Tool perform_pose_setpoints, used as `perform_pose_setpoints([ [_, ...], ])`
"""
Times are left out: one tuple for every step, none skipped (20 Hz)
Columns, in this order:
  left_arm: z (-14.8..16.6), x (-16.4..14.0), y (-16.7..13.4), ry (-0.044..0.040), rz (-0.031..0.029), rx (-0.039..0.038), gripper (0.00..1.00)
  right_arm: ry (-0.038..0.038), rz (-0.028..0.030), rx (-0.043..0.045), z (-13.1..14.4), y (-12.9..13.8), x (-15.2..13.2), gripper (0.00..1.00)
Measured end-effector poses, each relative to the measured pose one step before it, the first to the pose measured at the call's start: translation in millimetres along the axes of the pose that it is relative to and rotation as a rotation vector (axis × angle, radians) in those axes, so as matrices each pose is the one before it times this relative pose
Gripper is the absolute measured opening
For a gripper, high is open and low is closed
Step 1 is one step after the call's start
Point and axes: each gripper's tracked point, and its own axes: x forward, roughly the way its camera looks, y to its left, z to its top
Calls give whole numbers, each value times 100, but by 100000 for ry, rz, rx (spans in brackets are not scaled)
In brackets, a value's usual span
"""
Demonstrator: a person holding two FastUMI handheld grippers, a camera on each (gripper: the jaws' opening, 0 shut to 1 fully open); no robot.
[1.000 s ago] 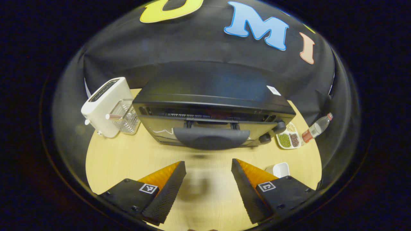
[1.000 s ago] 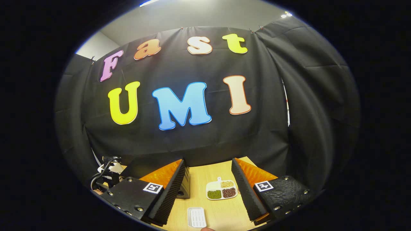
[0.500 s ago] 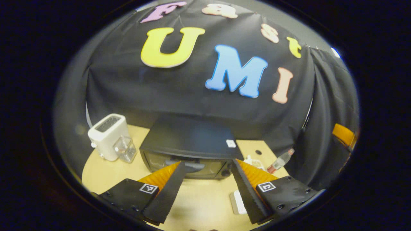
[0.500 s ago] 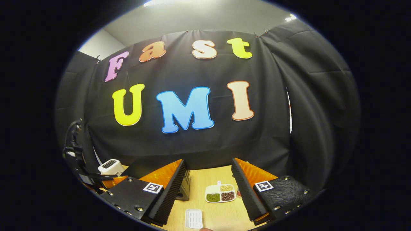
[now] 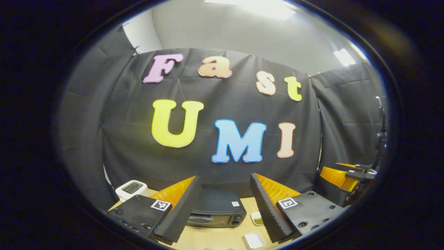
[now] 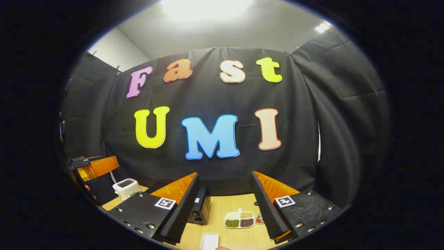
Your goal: Open the electric oven with the left hand, put the food in, and close the electric oven.
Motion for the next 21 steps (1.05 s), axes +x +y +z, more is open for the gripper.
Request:
perform_pose_setpoints([
  [448,-638,-295,-1160,1639,3086,92,-1345,466,-58,586,-21,-336,89],
  [262,-442,-252,-756,829,2141,92,-1073,592,-99,455,-2,-127,89],
  [368,-93,-718,-719,405,1050,92,-376,698,-140,152,-23,-147,89],
  [149,-71,-523,116,100,143,92,81,1055,478,63,128,-138,89],
  [-304,-46,29,456,540,18,92,409,1364,772,-22,157,-252,89],
  [-54,-81,50,703,593,-233,94,598,1109,750,-114,62,-188,89],
  [104,-103,-23,288,903,-58,96,211,999,392,-77,-11,-203,89],
  [84,-182,150,-36,1062,2,98,-318,930,110,-40,-51,-84,89],
  [-61,-268,-170,-424,584,-58,100,-44,626,118,-75,17,-90,89],
  [-4,-342,-142,-156,123,-179,100,377,653,13,-323,79,-20,89],
  [37,-208,-164,175,-614,-237,100,886,-12,-43,-226,6,-200,89],
  [-61,-132,-128,212,-1596,134,100,-8,-413,145,-12,-75,-172,89],
  [65,-390,148,-351,-1741,568,100,-229,-959,360,302,-55,-263,89],
  [198,-184,137,-380,-1835,741,100,-581,-2056,215,402,-111,-115,89],
  [111,-335,102,310,-1351,588,100,331,-2466,409,249,-109,-195,89],
  [66,-294,270,779,-881,115,98,105,-768,464,62,407,-467,89],
  [272,-237,258,-678,-1068,189,96,-1179,-156,90,390,444,-377,89],
  [254,-283,278,-750,-677,-59,98,-859,-325,-652,430,273,-265,89],
  [-1,-233,340,141,-893,-650,100,134,-661,-1138,4,238,-319,89],
  [-112,-189,196,-2,-1261,-925,100,519,-618,-476,-219,386,-337,89],
  [-193,-158,257,-32,-961,-642,100,230,2,397,25,478,-283,89],
])
